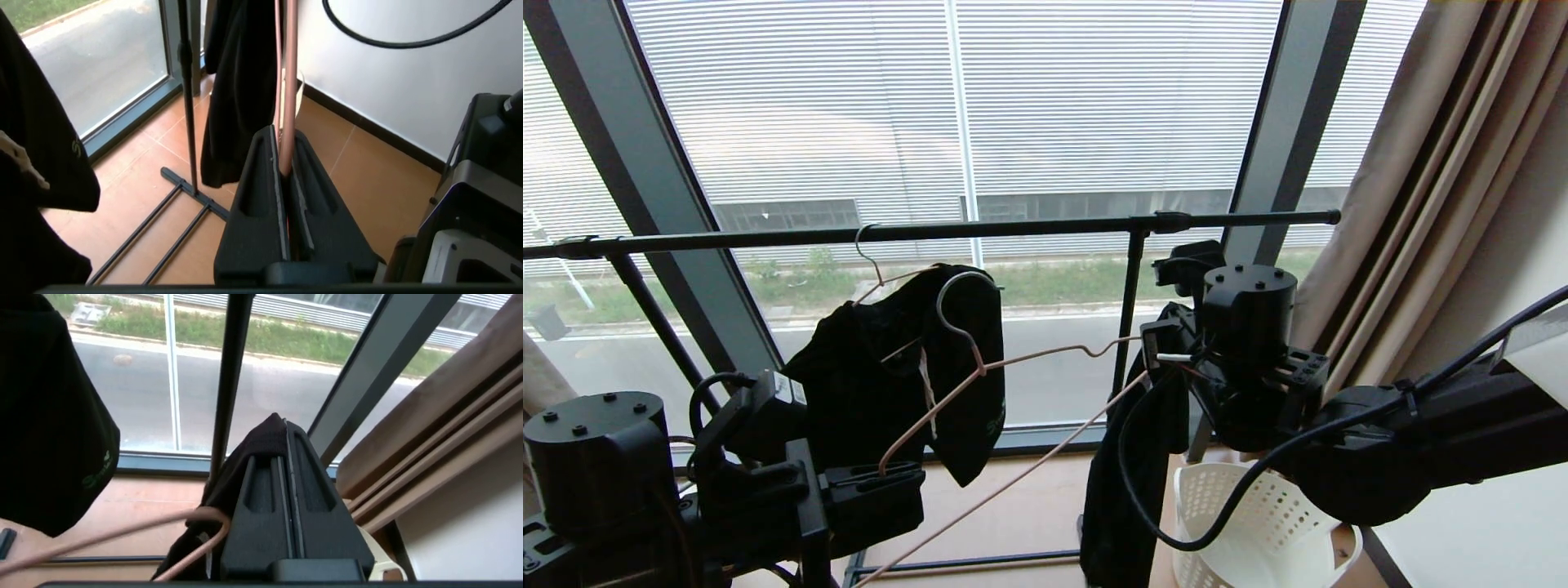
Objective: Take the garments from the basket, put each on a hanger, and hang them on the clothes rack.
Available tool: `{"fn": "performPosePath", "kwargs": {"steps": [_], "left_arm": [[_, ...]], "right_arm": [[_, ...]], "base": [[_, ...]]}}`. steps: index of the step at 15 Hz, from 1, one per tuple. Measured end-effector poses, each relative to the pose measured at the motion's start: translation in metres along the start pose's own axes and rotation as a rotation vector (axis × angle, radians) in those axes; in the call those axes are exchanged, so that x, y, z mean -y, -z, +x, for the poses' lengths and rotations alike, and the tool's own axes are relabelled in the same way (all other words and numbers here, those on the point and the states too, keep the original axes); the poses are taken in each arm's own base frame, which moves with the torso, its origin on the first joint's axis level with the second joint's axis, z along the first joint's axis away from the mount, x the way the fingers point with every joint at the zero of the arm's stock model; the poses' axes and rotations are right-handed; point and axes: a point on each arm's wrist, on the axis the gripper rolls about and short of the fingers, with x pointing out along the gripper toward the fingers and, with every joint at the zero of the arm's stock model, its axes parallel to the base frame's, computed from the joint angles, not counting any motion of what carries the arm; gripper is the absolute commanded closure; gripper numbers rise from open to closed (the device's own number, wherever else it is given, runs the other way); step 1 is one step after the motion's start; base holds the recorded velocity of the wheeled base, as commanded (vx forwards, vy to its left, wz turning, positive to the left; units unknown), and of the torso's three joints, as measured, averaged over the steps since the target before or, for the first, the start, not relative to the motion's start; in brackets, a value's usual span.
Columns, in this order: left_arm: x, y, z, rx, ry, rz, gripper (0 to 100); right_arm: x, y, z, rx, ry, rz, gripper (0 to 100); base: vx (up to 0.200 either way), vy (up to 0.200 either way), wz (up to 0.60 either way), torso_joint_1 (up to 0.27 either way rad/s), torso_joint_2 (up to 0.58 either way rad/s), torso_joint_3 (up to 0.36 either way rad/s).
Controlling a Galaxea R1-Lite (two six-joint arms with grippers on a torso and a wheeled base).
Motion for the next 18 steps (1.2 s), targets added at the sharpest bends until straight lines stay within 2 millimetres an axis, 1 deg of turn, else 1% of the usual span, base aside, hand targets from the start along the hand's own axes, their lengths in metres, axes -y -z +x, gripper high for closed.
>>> {"fn": "performPosePath", "kwargs": {"steps": [10, 16, 18], "left_arm": [[-0.003, -0.004, 0.004, 0.009, -0.001, -0.016, 100], [-0.004, -0.003, 0.005, 0.004, -0.011, -0.02, 100], [-0.005, -0.003, 0.006, 0.0, -0.017, -0.023, 100]], "right_arm": [[-0.012, 0.004, -0.013, -0.003, -0.04, -0.016, 100], [-0.02, 0.0, -0.031, 0.012, -0.073, -0.017, 100], [-0.024, -0.004, -0.043, 0.024, -0.104, -0.017, 100]], "base": [[0.0, 0.0, 0.0, 0.0, 0.0, 0.0], [0.0, 0.0, 0.0, 0.0, 0.0, 0.0], [0.0, 0.0, 0.0, 0.0, 0.0, 0.0]]}}
